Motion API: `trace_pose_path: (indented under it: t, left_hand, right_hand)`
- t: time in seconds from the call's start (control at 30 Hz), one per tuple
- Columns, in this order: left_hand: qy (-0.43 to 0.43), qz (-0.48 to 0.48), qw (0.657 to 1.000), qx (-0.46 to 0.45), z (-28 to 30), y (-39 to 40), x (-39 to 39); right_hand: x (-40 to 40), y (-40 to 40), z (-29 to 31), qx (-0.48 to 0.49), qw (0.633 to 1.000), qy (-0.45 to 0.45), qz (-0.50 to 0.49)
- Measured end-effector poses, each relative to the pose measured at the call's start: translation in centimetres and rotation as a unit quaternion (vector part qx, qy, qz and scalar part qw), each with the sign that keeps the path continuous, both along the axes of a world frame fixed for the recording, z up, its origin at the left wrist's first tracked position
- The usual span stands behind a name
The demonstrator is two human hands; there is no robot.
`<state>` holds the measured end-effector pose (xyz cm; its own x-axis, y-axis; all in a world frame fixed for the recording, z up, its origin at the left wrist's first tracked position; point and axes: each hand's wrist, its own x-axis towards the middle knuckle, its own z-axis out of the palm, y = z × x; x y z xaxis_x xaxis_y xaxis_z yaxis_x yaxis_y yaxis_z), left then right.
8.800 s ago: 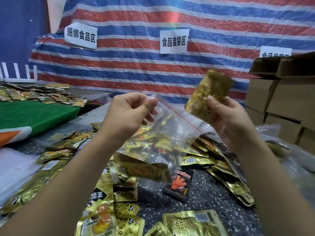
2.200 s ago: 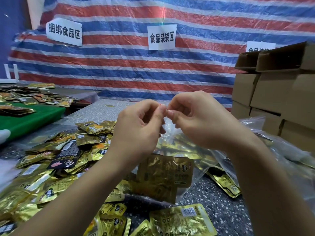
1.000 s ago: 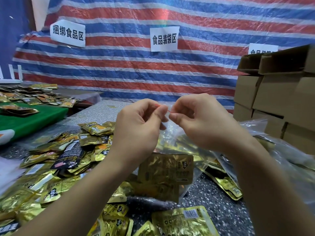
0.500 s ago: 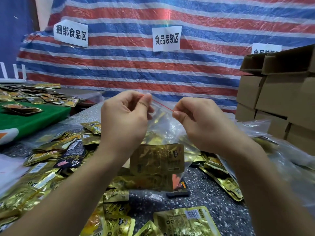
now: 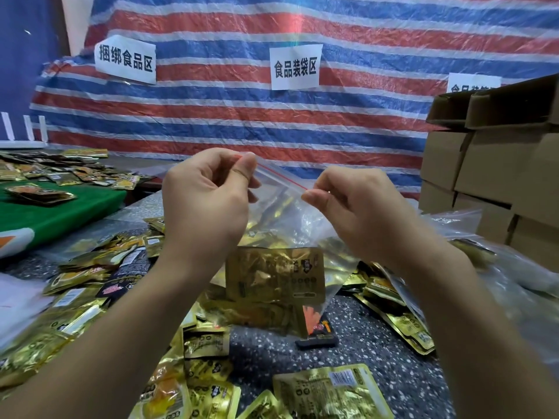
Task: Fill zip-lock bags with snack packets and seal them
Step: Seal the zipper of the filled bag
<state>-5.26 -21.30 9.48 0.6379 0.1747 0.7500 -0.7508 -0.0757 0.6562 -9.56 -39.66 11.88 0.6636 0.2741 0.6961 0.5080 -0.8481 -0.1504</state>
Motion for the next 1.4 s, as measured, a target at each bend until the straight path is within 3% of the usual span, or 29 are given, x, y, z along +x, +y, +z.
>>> trace_pose_path:
  t: [0.33, 0.73, 1.0, 1.27, 1.4]
  left_hand:
    - [-0.020, 0.013, 0.999, 0.022, 0.3, 0.4, 0.3]
    - [-0.020, 0.000, 0.999, 0.029, 0.5, 0.8, 0.6]
    - [-0.025, 0.016, 0.999, 0.013, 0.3, 0.8, 0.5]
    - [-0.010, -0.026, 0.999, 0.044, 0.3, 0.3, 0.0]
    - [-0.020, -0.063, 0.995, 0.078, 0.1, -0.5, -0.7]
  right_hand:
    - [-0.3, -1.0, 0.5, -0.060, 0.998, 0.015, -0.004]
    - [-0.4, -1.0, 0.3, -0.060, 0.998, 0.021, -0.015]
    - [-0.1, -0.4, -0.2, -0.017, 0.999, 0.013, 0.042]
    - [0.1, -1.0, -0.5, -0.040, 0.997, 0.072, -0.004]
    - [-0.3, 0.1, -0.1, -0.051, 0.998, 0.027, -0.031]
